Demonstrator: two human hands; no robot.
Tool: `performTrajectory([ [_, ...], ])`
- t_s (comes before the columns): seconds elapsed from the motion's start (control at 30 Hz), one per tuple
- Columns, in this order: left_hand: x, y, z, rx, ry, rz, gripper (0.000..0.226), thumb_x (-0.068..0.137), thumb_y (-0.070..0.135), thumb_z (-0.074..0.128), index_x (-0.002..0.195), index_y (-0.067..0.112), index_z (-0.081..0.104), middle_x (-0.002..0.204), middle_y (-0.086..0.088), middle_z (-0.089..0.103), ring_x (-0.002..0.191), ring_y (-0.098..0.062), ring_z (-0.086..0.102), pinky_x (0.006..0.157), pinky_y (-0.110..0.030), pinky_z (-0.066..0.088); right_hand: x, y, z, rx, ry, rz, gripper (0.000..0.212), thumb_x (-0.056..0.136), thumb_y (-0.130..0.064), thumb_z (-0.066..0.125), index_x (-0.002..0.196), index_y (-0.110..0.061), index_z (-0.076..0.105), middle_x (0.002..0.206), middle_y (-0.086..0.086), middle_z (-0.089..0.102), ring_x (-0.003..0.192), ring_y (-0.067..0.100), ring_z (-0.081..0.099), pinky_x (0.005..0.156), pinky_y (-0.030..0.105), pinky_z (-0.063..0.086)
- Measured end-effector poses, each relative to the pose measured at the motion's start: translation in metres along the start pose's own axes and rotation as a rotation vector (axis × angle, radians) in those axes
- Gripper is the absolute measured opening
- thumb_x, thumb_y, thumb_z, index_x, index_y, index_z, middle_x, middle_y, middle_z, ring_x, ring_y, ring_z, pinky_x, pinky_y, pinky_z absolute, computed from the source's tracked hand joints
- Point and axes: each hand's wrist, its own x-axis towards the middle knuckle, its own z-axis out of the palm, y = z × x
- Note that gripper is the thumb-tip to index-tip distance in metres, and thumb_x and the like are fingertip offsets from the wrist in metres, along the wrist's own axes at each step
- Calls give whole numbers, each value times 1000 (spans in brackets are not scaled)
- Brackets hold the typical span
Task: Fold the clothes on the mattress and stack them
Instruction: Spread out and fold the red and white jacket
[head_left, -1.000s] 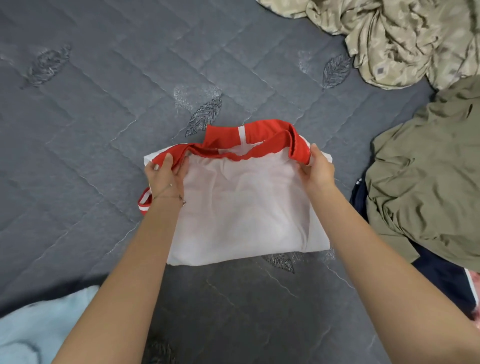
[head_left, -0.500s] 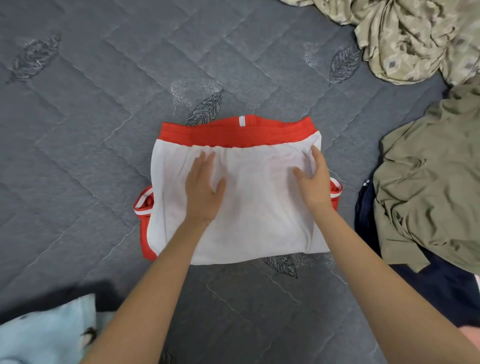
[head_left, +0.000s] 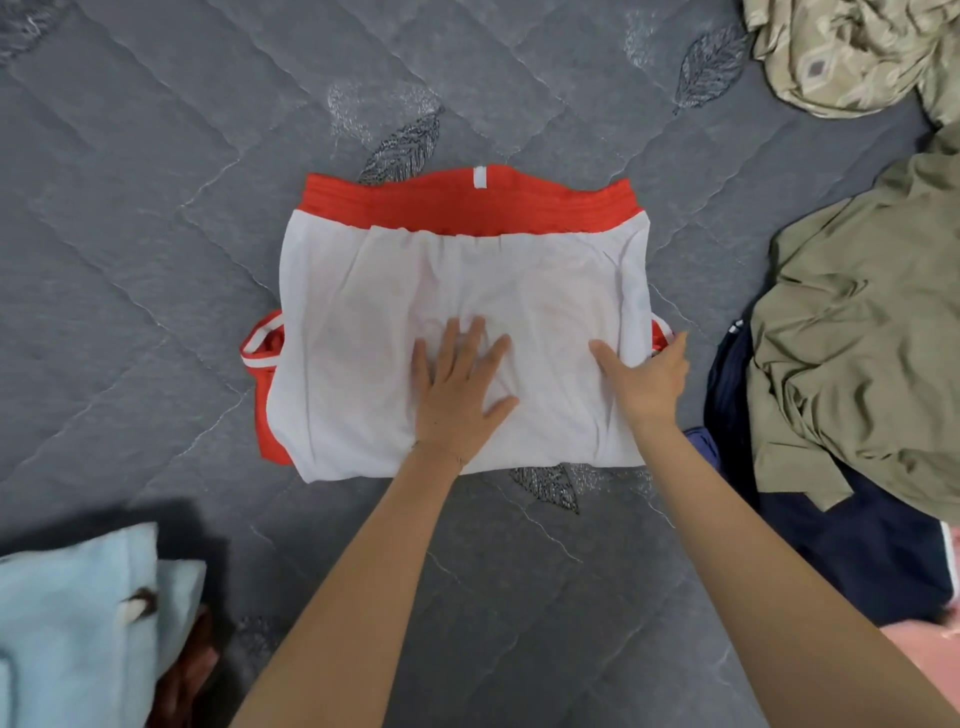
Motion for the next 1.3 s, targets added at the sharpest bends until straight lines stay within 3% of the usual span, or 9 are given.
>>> performTrajectory([
  [0.17,-3,10,-2,4,-13,-30,70,97,57,37,154,34,5,162,-2,-11,148,-29,-14,116,-56,-9,-5,-1,-7,31,-50,-62,71,82,-34,77,138,-9,42,132,6,51,116,21,50,96,31,40],
  [0.37,-37,19,-6,-245,142,-24,53,94,46,54,143,25,46,159,-3,23,148,-30,13,118,-52,1,-15,-3,-22,49,-55,-190,15,88,-26,69,94,-18,57,79,-12,56,83,17,56,66,27,39],
  [0.47,-55,28,-2,-287,150,29,55,91,49,59,139,23,52,155,-2,33,146,-29,24,118,-52,6,-23,-2,-25,123,-63,-206,10,89,-21,67,89,-15,58,76,-10,56,77,14,54,60,22,40],
  [0.6,-65,39,5,-305,79,5,57,98,51,42,150,28,32,161,4,17,150,-17,8,119,-43,-4,-31,5,-36,163,-6,-225,13,88,-17,65,80,-12,55,71,-7,53,71,13,50,62,26,39],
  [0.8,-69,55,2,-687,-71,-59,52,104,41,29,153,28,18,161,9,14,147,-2,4,120,-31,-5,-38,21,-56,209,138,-219,18,87,-11,58,72,-12,49,69,-4,50,65,10,46,61,25,40],
  [0.93,-71,64,-4,-809,-143,-123,50,105,37,30,153,25,21,161,9,15,147,-2,5,121,-33,-5,-46,19,-58,189,97,-203,6,87,-16,61,88,-11,57,79,-5,57,77,14,55,72,31,47],
  [1.1,-73,57,-38,-1340,53,-328,37,104,26,41,139,18,47,141,8,47,125,2,41,102,-5,27,-72,-19,-40,198,3,-220,27,85,-23,68,110,-12,64,102,0,67,96,19,63,91,41,51],
  [1.2,-75,45,-64,-1512,73,-410,24,104,24,40,116,21,60,112,6,59,98,0,54,91,-24,41,-93,-55,-23,94,-72,-336,30,86,-25,68,114,-16,64,108,1,67,101,22,61,86,33,46],
  [1.3,-76,25,-91,-1665,28,-400,24,102,36,40,108,29,62,100,6,62,92,-7,60,89,-34,50,-115,-91,1,64,-149,-473,33,86,-21,69,118,-15,64,110,2,66,101,20,59,76,23,37],
])
